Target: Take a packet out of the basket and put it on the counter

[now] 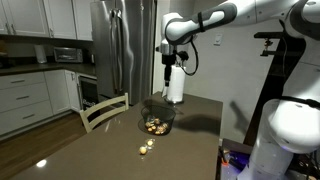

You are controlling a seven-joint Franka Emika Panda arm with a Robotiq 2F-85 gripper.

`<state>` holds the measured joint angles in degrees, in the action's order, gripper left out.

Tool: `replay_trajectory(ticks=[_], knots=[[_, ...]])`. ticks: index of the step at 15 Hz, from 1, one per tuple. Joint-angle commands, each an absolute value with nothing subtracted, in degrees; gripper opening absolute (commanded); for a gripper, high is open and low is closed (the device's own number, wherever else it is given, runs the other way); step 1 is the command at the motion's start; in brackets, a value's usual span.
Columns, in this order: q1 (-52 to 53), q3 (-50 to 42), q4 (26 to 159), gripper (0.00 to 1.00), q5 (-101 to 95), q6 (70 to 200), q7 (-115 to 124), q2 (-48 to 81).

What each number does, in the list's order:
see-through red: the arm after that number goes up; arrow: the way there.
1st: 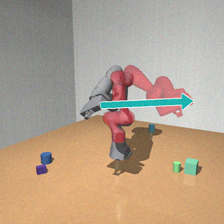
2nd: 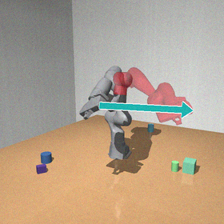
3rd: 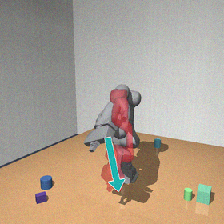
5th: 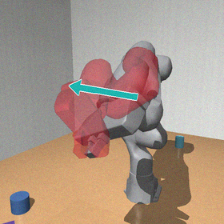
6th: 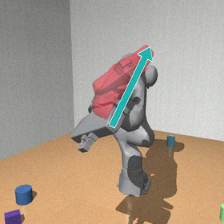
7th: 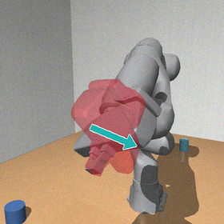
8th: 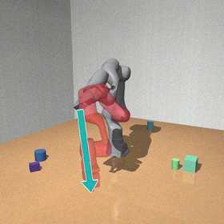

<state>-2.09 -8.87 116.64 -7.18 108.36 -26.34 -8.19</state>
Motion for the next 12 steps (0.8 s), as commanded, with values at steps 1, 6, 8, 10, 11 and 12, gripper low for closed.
replay_trajectory(ticks=[1, 6, 8, 10, 11, 12], knots=[[-1.7, -7.7, 114.1, 1.00, -2.4, 108.0, -31.2, -3.3], [-2.2, -5.9, 112.7, 1.00, 2.1, 106.9, -34.4, 3.4], [-2.7, -5.3, 111.9, 1.00, 3.2, 106.2, -34.8, 6.5], [-3.3, -4.9, 110.9, 1.00, 4.4, 105.4, -34.9, 9.4], [-3.6, -4.6, 110.5, 1.00, 4.9, 105.2, -34.9, 10.7], [-4.0, -4.4, 110.2, 1.00, 5.2, 105.2, -34.9, 12.0]])
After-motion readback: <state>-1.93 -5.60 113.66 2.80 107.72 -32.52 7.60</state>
